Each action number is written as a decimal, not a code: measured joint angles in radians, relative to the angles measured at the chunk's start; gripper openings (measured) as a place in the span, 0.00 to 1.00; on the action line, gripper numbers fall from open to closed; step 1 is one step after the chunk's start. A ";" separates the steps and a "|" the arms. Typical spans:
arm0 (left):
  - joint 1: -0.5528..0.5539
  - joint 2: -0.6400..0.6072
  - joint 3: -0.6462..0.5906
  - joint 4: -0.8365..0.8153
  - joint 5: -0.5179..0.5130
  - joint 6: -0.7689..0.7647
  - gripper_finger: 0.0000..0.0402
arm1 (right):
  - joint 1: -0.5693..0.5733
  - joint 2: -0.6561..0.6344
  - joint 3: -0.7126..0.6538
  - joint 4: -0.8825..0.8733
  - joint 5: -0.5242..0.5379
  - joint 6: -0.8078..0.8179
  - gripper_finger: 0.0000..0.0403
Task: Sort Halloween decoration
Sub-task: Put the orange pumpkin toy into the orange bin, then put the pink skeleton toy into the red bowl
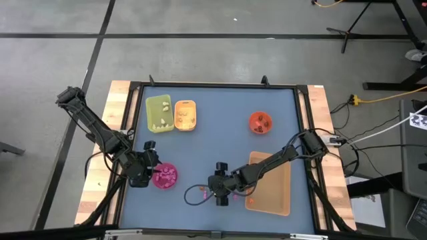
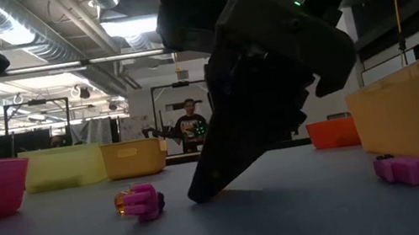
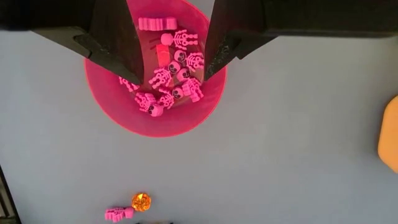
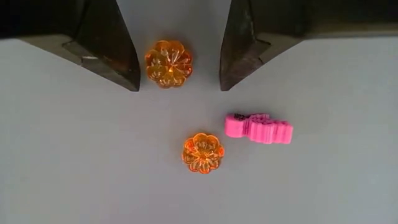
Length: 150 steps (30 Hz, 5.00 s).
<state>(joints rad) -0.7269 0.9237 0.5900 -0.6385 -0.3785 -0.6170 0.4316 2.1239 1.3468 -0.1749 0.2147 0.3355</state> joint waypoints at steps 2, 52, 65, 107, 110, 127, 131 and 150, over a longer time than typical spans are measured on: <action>0.000 0.000 0.000 0.000 0.000 0.000 0.38 | 0.001 0.000 0.000 -0.001 0.000 0.000 0.50; 0.000 0.000 0.000 0.119 -0.004 -0.001 0.38 | 0.037 -0.008 0.582 -1.196 0.020 -0.025 0.23; 0.000 0.000 0.000 0.160 -0.037 0.000 0.38 | 0.204 -0.007 0.537 -1.394 0.037 0.319 0.23; 0.263 0.779 0.187 1.115 0.482 0.536 0.38 | 0.260 -0.008 0.424 -1.374 0.039 0.420 0.63; 0.279 0.841 0.251 1.025 0.522 0.592 0.38 | 0.260 -0.008 0.424 -1.358 0.039 0.419 0.64; 0.330 0.970 0.346 0.862 0.547 0.706 0.38 | 0.260 -0.008 0.425 -1.287 0.039 0.418 0.64; 0.330 0.969 0.346 0.834 0.548 0.815 0.38 | 0.261 -0.008 0.425 -1.286 0.040 0.418 0.64; 0.330 1.034 0.348 0.853 0.557 0.967 0.38 | 0.261 -0.008 0.425 -1.279 0.039 0.418 0.64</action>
<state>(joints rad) -0.3973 1.9577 0.9378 0.2145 0.1782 0.3502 0.6926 2.1162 1.7718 -1.4543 0.2542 0.7539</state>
